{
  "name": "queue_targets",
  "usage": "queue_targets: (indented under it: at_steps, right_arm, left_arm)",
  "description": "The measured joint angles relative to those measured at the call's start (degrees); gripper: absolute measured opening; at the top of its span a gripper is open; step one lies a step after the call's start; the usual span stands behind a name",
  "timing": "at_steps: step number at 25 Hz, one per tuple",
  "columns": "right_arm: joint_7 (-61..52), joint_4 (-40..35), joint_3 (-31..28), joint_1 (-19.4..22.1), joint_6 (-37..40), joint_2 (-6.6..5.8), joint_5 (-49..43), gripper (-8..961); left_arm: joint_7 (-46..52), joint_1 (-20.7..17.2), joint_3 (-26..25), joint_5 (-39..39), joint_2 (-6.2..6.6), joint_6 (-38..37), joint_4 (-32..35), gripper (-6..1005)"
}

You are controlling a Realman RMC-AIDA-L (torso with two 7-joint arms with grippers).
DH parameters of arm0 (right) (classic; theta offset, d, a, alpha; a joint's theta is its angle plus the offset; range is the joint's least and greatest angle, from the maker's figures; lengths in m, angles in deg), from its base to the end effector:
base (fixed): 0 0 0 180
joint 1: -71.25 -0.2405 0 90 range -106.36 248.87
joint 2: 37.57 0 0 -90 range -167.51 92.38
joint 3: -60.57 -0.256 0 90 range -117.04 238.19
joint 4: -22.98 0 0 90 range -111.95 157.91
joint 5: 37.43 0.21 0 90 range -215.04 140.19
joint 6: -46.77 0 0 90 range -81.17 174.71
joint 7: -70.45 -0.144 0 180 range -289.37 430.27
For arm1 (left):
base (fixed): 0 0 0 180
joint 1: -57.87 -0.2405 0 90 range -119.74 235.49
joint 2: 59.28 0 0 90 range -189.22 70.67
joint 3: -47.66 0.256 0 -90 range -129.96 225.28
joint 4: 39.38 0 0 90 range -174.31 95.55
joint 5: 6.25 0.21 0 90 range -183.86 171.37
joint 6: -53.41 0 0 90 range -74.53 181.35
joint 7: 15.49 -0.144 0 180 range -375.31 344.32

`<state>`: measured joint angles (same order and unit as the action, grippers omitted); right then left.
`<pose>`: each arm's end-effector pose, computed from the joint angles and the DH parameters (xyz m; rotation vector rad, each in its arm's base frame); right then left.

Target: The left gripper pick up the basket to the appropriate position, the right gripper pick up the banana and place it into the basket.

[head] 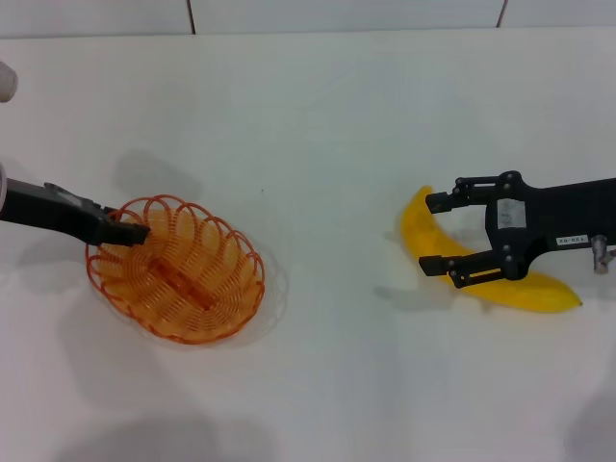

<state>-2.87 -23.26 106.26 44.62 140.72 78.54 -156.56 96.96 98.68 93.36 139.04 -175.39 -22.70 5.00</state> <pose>0.2781 0.3145 0.0244 -2.8756 0.3262 0.4231 -0.2712 0.3917 0.0201 -2.5941 -0.9700 0.1229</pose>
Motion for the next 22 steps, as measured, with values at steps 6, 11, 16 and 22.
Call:
queue_targets:
  at_steps: [6,11,16,22]
  right_arm:
    - [-0.10,0.00,-0.07,0.00,0.00,0.00,0.04,834]
    - [-0.14,0.00,-0.18,0.00,0.00,0.00,0.05,834]
    - [-0.20,0.00,-0.24,0.00,0.00,0.00,0.05,834]
    - [-0.24,0.00,-0.25,0.01,0.00,0.00,0.04,835]
  left_arm:
    - [-0.57,-0.25,0.00,0.00,-0.03,1.19,0.55,502]
    - [-0.87,-0.29,0.00,0.00,-0.06,1.34,0.55,360]
    - [-1.52,-0.29,0.00,0.00,-0.07,1.38,0.55,299]
    - [-1.80,-0.31,0.00,-0.01,-0.08,1.17,1.25,140]
